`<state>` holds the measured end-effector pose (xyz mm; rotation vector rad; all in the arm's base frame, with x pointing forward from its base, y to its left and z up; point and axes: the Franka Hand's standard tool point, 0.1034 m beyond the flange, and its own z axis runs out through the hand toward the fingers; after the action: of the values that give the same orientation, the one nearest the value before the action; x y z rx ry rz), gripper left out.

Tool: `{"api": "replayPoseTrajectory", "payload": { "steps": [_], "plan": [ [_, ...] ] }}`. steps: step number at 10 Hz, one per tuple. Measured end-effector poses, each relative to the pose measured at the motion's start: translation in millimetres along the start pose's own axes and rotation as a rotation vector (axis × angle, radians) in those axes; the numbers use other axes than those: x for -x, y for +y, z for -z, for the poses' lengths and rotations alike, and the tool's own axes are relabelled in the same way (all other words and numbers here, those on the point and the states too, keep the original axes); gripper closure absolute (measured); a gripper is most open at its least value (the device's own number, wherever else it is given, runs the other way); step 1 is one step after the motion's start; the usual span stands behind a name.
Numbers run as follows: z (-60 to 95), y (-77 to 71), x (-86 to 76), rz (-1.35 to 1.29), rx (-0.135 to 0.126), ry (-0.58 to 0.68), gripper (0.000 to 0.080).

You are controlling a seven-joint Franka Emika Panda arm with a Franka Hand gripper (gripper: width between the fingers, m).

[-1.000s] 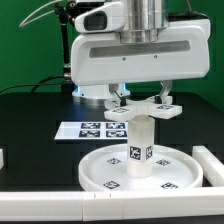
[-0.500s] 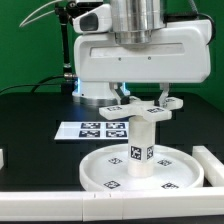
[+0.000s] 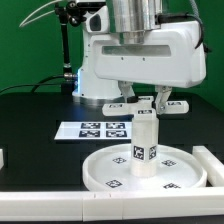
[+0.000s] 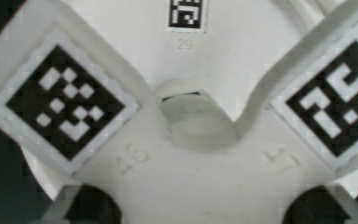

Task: Assemble round table

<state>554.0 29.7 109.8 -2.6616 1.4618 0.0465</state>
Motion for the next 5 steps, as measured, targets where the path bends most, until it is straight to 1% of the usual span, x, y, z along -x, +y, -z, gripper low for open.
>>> {"api": "replayPoseTrajectory", "payload": {
  "steps": [1,2,3,5],
  "plan": [
    [-0.1,-0.1,0.2,-0.087,-0.002,-0.002,0.0354],
    [-0.3,-0.1,0.2,-0.19,-0.011,-0.008,0.0354],
    [-0.2,-0.8,1.0,-0.251,-0.009,-0.007,0.0354],
    [-0.8,-0.4,0.5,-0.47,-0.02,-0.004,0.0354]
  ]
}}
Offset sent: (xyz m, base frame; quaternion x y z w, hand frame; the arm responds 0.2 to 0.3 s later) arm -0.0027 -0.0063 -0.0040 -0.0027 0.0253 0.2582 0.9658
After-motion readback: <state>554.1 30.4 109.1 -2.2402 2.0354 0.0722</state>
